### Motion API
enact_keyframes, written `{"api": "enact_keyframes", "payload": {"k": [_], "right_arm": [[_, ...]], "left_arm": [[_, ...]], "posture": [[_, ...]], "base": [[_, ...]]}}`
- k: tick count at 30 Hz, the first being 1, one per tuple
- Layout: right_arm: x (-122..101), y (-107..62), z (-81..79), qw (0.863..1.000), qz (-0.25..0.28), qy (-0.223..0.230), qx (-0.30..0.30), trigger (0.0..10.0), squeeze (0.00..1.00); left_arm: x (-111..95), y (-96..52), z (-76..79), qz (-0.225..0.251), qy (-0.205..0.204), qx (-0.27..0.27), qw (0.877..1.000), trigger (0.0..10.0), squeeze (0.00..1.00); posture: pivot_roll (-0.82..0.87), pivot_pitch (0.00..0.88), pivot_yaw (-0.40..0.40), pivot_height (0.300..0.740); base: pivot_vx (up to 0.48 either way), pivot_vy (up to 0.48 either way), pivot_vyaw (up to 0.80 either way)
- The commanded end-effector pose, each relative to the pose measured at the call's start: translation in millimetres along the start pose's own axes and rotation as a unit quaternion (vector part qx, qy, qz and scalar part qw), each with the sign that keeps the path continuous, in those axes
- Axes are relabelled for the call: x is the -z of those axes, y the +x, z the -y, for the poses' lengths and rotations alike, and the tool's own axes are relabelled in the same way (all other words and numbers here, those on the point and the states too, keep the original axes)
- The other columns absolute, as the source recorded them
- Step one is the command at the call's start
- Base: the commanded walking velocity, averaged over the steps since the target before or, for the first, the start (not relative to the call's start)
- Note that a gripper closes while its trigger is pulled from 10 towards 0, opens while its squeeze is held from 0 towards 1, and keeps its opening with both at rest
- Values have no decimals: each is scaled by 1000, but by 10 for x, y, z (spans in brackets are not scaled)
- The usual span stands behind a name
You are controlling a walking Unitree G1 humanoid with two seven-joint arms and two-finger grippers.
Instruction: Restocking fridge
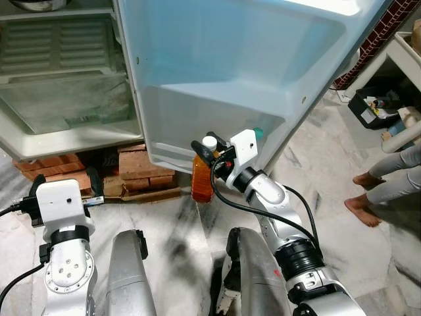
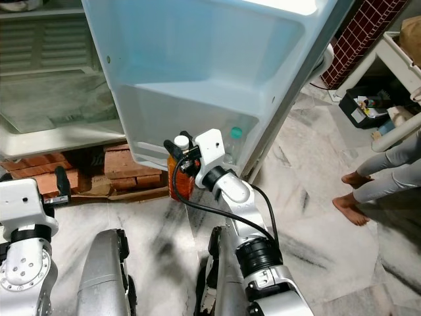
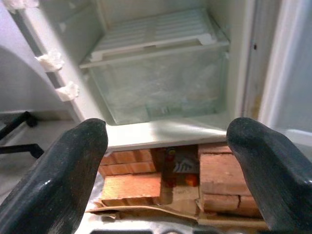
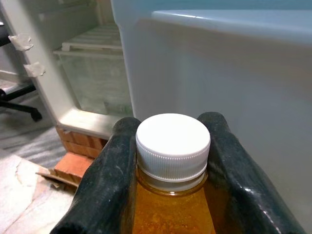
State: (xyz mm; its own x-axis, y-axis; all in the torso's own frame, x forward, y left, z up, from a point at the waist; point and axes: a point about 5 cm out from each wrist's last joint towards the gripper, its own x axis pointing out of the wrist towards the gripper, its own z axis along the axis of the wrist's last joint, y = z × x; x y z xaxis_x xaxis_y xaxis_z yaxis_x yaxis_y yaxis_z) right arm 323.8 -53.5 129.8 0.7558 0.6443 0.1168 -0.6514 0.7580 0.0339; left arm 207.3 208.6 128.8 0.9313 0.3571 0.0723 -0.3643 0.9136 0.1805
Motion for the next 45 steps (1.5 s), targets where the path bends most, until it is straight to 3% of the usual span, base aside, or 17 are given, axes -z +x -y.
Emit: {"api": "enact_keyframes", "payload": {"k": [1,4,10,19,32,37,45], "right_arm": [[-67,-3,2,1000,19,-8,6,10000,0],[-41,-55,37,999,20,-25,15,10000,0],[89,-145,83,999,1,-13,41,10000,0],[80,-113,-99,1000,7,-27,-7,10000,0],[82,-136,-55,1000,2,-30,-5,10000,0],[30,-77,-55,998,15,-64,-4,10000,0],[-34,16,5,996,25,-84,1,10000,0]], "left_arm": [[11,-21,-17,-2,-1,0,1000,10000,0],[16,-3,27,-4,2,23,1000,10000,0],[78,-59,9,-15,0,29,999,10000,0],[25,-35,148,-6,-17,38,999,10000,0],[57,-90,138,-11,-23,31,999,10000,0],[96,-141,133,-19,-21,34,999,10000,0],[112,-178,84,-25,-13,35,999,10000,0]], "posture": [[117,164,-87,572],[129,192,-87,572],[125,174,-72,572],[112,185,-81,572],[106,199,-87,572],[113,218,-91,572],[127,242,-89,522]], "base": [[300,0,0],[296,0,0],[306,0,0],[327,0,0],[194,0,0],[0,0,0],[0,0,0]]}}
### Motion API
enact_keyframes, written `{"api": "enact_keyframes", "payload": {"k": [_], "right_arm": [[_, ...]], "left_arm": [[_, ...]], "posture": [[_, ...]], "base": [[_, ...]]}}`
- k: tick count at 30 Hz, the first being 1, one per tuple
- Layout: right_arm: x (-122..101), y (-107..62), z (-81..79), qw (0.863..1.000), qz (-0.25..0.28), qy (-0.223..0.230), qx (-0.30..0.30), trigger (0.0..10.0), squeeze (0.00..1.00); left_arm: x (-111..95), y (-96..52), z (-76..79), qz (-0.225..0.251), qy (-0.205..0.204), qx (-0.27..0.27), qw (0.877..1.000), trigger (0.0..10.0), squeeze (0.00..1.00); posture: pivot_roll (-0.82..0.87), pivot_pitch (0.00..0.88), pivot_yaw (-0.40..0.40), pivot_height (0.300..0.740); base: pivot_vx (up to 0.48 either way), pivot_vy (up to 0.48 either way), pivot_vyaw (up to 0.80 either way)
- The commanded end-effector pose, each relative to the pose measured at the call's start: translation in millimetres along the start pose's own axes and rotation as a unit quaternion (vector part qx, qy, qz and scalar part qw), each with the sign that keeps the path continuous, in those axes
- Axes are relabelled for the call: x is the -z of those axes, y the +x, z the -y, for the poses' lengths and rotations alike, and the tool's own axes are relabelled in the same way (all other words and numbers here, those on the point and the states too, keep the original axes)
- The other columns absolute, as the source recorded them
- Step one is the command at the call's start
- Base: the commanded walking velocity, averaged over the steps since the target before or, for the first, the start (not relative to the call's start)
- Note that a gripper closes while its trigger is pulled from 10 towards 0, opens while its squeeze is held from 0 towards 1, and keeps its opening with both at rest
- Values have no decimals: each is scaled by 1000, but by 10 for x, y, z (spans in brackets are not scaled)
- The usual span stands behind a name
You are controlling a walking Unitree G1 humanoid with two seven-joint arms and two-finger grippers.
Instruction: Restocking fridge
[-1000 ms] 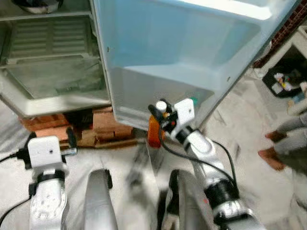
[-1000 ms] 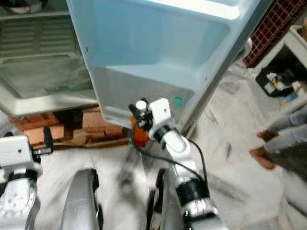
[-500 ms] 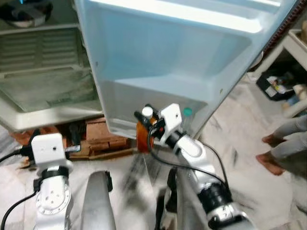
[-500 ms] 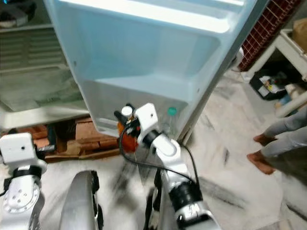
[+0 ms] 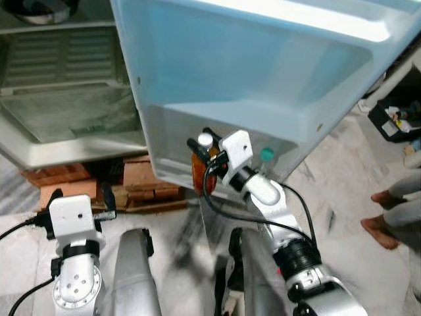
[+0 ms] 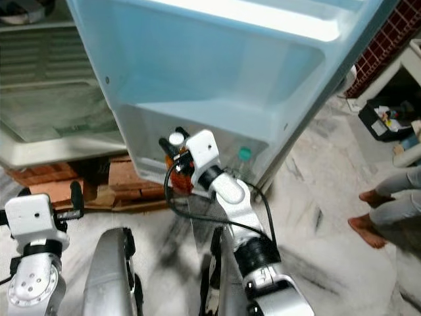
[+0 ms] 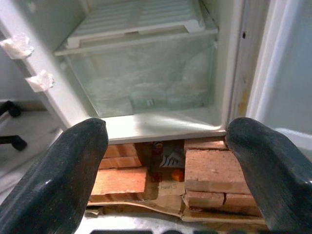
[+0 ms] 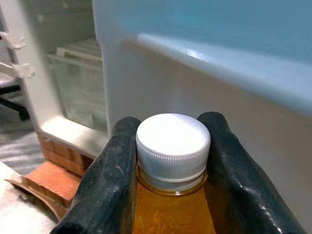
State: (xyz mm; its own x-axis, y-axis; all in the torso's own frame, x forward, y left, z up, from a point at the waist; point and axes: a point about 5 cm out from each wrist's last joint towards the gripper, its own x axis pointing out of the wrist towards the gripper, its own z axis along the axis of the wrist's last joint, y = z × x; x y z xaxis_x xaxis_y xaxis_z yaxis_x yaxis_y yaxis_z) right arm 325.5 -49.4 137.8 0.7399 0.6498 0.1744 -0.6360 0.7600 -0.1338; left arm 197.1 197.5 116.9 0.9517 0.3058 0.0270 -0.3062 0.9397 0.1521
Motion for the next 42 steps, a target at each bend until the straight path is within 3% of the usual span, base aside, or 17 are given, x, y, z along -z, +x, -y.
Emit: {"api": "enact_keyframes", "payload": {"k": [1,11,19,21,24,26,32,39,42], "right_arm": [[34,-26,33,1000,-5,-5,8,10000,0],[20,-28,31,1000,9,-25,10,10000,0],[-238,43,8,989,80,-126,13,10000,0],[-340,52,33,978,104,-177,23,10000,0],[-329,41,30,972,107,-208,20,10000,0],[-297,14,3,959,113,-262,4,10000,0],[-313,27,6,948,127,-290,1,10000,0],[-93,17,17,949,83,-303,-7,10000,0],[130,-23,-6,951,33,-308,-9,10000,0]], "left_arm": [[29,-52,-9,-10,5,5,1000,10000,0],[67,-93,19,-18,10,12,1000,10000,0],[53,-72,15,-15,12,16,1000,10000,0],[45,-64,9,-14,13,16,1000,10000,0],[43,-60,18,-14,13,17,1000,10000,0],[37,-54,33,-13,13,20,1000,10000,0],[29,-46,33,-12,13,23,1000,10000,0],[48,-66,66,-16,14,29,999,10000,0],[57,-56,73,-19,13,30,999,10000,0]], "posture": [[128,243,-90,522],[130,245,-86,522],[130,251,-76,522],[129,254,-73,522],[126,256,-70,522],[126,258,-68,522],[131,262,-63,522],[131,263,-64,522],[130,263,-62,522]], "base": [[0,0,0],[0,0,0],[0,0,0],[0,0,0],[0,0,0],[0,0,0],[0,0,0],[0,0,0],[0,0,0]]}}
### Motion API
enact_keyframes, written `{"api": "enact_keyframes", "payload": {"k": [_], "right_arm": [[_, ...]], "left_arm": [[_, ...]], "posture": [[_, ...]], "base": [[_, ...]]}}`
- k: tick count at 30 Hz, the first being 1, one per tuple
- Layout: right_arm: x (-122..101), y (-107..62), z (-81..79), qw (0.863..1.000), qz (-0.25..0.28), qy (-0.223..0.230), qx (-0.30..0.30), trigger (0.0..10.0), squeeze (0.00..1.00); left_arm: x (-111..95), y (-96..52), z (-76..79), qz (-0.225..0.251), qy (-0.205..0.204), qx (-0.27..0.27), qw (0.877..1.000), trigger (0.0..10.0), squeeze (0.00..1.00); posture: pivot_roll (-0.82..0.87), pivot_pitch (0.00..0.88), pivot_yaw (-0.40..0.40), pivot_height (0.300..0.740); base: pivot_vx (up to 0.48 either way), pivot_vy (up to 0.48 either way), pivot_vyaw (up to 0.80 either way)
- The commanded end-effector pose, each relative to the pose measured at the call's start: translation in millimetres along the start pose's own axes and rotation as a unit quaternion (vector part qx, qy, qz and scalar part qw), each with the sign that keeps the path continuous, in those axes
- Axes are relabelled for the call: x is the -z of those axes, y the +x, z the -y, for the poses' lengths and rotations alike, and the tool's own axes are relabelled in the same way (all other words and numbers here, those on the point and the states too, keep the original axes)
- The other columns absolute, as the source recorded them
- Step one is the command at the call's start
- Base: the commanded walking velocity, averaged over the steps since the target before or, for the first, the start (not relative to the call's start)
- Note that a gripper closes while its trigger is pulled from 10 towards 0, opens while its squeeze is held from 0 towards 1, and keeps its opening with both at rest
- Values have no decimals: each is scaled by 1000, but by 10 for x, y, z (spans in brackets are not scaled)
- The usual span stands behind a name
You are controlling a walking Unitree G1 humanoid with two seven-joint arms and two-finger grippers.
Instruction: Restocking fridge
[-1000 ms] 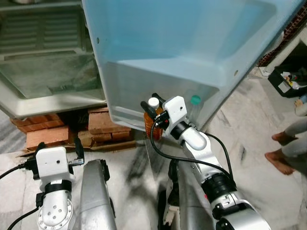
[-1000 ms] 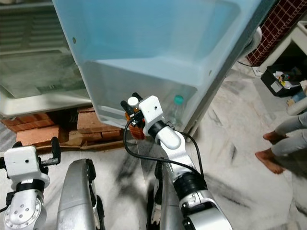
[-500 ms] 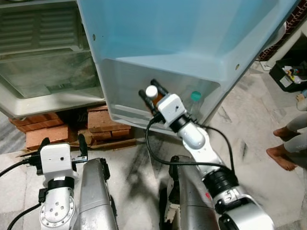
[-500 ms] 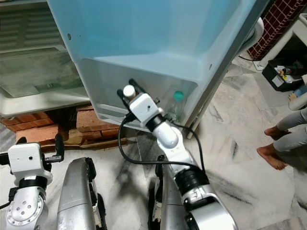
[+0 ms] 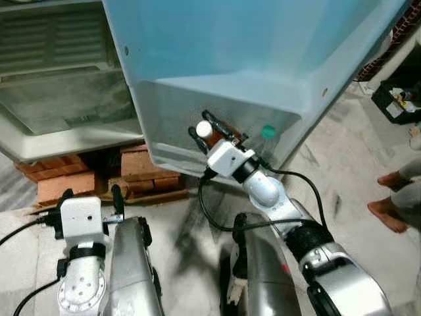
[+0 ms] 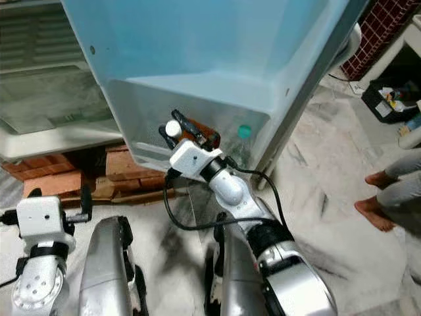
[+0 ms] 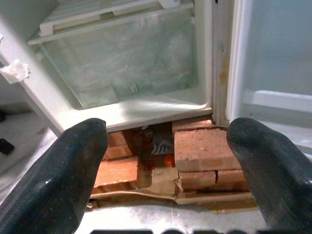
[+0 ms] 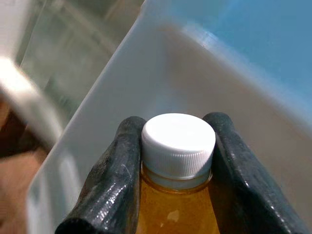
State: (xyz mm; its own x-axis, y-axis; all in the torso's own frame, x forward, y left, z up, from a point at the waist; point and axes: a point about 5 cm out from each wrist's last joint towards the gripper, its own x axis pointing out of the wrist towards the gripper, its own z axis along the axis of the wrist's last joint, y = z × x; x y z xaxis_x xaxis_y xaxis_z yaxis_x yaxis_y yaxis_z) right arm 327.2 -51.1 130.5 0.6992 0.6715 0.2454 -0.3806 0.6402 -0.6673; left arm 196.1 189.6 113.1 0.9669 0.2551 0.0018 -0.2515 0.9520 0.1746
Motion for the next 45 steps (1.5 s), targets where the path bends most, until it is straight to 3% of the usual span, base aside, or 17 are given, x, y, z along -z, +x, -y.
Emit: {"api": "enact_keyframes", "payload": {"k": [1,8,15,16,17,18,27,34,37,39,42,45], "right_arm": [[59,-24,-76,1000,-15,-5,-11,10000,0],[124,-10,-115,999,-37,-14,-17,10000,0],[236,-11,-62,996,-82,28,4,10000,0],[254,-16,-46,995,-89,34,8,10000,145],[281,-26,-12,994,-98,40,16,10000,827],[288,-31,-2,994,-100,40,16,10000,1000],[404,-132,145,990,-127,45,40,10000,1000],[349,-86,215,992,-104,52,43,10000,1000],[290,-47,219,992,-82,87,34,10000,1000],[265,-55,158,988,-71,139,20,10000,1000],[292,-140,35,967,-85,240,24,10000,1000],[278,-257,-93,954,-94,284,8,10000,1000]], "left_arm": [[34,-19,3,-11,1,3,1000,10000,0],[25,-15,-29,-10,4,-2,1000,10000,0],[29,-22,-11,-11,4,-2,1000,10000,0],[29,-22,-9,-11,4,-2,1000,10000,0],[28,-21,-8,-11,4,-2,1000,10000,0],[27,-20,-8,-11,4,-1,1000,10000,0],[28,-10,-29,-11,5,-4,1000,10000,0],[23,10,-13,-9,4,-2,1000,10000,0],[13,17,-25,-7,5,-3,1000,10000,0],[19,18,-41,-8,5,-5,1000,10000,0],[53,4,-50,-14,0,-9,1000,10000,0],[82,-18,-46,-19,-1,-9,1000,10000,0]], "posture": [[134,264,-61,522],[136,266,-64,522],[133,268,-67,522],[133,268,-67,522],[133,268,-67,522],[133,268,-67,522],[132,267,-64,522],[128,261,-62,522],[128,259,-63,522],[127,254,-64,522],[114,233,-64,522],[109,222,-64,522]], "base": [[0,0,0],[0,0,0],[0,0,0],[0,0,0],[0,0,0],[0,0,0],[0,0,0],[0,0,0],[0,0,0],[0,0,0],[0,0,0],[0,0,0]]}}
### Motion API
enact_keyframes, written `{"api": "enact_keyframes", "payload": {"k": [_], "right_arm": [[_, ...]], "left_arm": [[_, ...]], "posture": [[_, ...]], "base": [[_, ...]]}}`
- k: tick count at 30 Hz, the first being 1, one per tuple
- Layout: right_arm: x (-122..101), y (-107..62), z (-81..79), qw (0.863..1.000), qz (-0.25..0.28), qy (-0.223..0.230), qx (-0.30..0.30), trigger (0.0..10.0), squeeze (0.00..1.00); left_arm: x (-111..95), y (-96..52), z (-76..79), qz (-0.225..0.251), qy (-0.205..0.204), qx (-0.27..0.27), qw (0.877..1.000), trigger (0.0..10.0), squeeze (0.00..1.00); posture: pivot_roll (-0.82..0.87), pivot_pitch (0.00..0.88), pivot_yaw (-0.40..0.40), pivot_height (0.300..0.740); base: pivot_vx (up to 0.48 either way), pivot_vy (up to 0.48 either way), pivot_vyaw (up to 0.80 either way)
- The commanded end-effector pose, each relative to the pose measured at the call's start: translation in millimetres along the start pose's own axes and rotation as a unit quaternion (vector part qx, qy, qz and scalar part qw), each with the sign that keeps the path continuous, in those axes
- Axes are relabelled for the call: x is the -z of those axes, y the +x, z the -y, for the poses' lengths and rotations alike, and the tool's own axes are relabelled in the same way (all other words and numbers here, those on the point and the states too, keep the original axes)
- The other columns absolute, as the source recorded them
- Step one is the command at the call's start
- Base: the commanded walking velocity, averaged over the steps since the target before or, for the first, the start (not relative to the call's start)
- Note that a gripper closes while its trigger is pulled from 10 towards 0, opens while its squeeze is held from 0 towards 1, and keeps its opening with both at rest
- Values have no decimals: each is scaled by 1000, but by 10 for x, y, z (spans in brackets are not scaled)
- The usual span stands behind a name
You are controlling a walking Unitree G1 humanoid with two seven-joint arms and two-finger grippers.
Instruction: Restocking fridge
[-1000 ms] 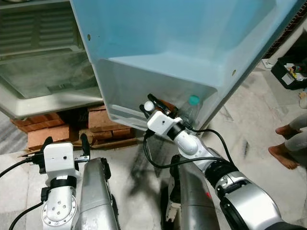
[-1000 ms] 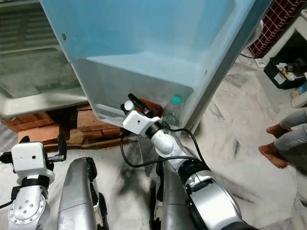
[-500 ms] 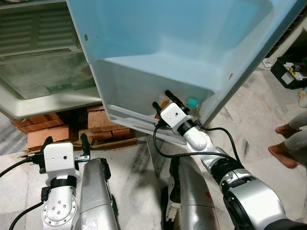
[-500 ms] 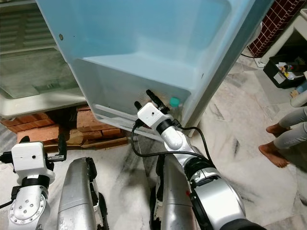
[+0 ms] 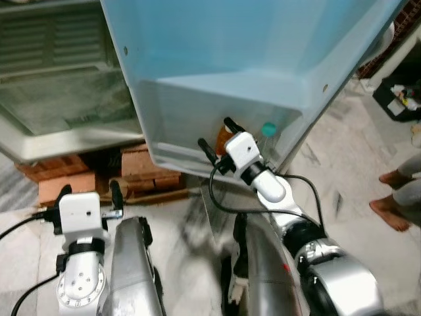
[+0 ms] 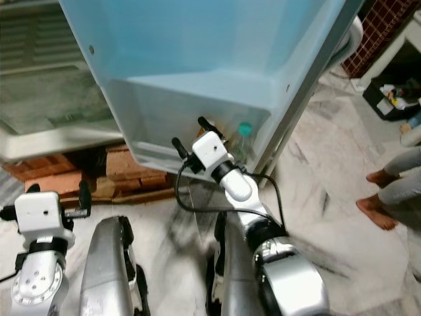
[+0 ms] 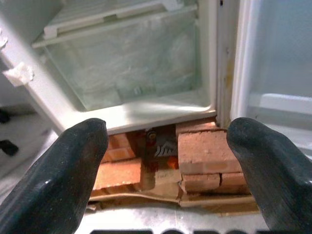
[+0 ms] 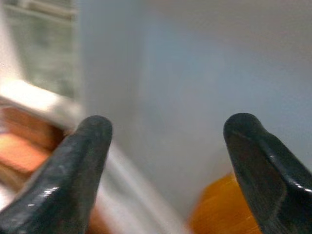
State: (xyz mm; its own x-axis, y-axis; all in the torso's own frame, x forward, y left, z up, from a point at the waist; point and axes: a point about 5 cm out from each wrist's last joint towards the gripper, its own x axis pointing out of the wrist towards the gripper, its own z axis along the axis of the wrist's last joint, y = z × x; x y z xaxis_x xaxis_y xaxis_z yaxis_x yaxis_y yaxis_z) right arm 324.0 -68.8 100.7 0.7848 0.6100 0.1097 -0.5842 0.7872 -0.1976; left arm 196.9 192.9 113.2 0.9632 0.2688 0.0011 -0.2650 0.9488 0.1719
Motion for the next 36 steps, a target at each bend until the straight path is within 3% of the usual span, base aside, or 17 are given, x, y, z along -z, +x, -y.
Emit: {"api": "enact_keyframes", "payload": {"k": [1,2,3,4,7,8,13,18,20,22,24,26,28,36], "right_arm": [[31,-93,-16,1000,-13,22,-13,10000,1000],[34,-188,-67,999,-16,30,-28,10000,847],[34,-188,-67,999,-16,30,-28,10000,847],[32,-273,-123,998,-17,42,-47,10000,0],[114,-318,-96,997,-45,67,-17,10000,0],[139,-310,-87,994,-52,92,-4,10000,0],[193,-240,-61,986,-89,126,57,10000,0],[223,-170,-101,980,-106,155,60,10000,0],[274,-25,-234,972,-138,181,49,10000,0],[274,13,-273,971,-144,186,47,10000,0],[259,70,-346,972,-144,185,33,10000,0],[186,237,-528,971,-139,192,-2,10000,0],[117,344,-593,971,-133,198,-13,10000,0],[-114,589,-647,979,-99,174,-22,10000,0]], "left_arm": [[88,-43,-12,-21,-3,-2,1000,10000,0],[98,-57,-2,-25,-5,0,1000,10000,0],[98,-57,-2,-25,-5,0,1000,10000,0],[115,-69,12,-27,-7,3,1000,10000,0],[133,-62,25,-30,-7,3,1000,10000,0],[133,-43,33,-30,-8,3,1000,10000,0],[92,26,47,-23,-10,6,1000,10000,0],[105,14,64,-27,-10,17,999,10000,0],[116,6,56,-33,-10,13,999,10000,0],[115,3,56,-34,-10,11,999,10000,0],[113,-9,58,-35,-10,9,999,10000,0],[118,-55,74,-38,-10,6,999,10000,0],[118,-82,80,-39,-9,5,999,10000,0],[106,-123,52,-41,-5,-2,999,10000,0]], "posture": [[105,215,-64,522],[105,215,-64,522],[105,215,-64,522],[100,202,-64,522],[96,188,-66,522],[99,186,-63,522],[98,193,-50,522],[102,211,-54,522],[108,230,-66,522],[110,242,-69,522],[116,244,-76,522],[129,250,-81,522],[139,255,-86,522],[163,268,-99,522]], "base": [[0,0,0],[0,0,0],[0,0,0],[0,0,0],[0,0,0],[0,0,0],[0,0,0],[0,0,0],[0,0,0],[0,0,0],[0,0,0],[0,0,0],[0,0,0],[0,0,0]]}}
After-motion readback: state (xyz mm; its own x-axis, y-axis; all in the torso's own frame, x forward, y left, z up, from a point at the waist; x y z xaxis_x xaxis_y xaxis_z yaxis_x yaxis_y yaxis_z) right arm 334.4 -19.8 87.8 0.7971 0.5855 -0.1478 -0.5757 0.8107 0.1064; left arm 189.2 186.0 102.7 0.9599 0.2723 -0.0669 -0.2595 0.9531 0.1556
